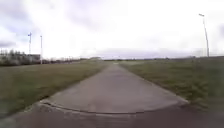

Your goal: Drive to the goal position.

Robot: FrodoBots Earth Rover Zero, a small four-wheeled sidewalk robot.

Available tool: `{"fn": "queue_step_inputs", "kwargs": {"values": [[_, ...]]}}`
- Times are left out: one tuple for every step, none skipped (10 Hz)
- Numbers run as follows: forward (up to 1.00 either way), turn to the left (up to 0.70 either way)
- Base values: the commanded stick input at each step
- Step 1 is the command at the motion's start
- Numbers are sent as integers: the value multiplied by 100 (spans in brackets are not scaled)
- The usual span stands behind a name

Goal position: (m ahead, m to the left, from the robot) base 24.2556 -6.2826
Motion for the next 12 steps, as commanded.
{"fn": "queue_step_inputs", "kwargs": {"values": [[99,-27],[99,-38],[99,0],[99,0],[99,0],[99,0],[99,0],[99,0],[99,0],[99,0],[99,0],[99,0]]}}
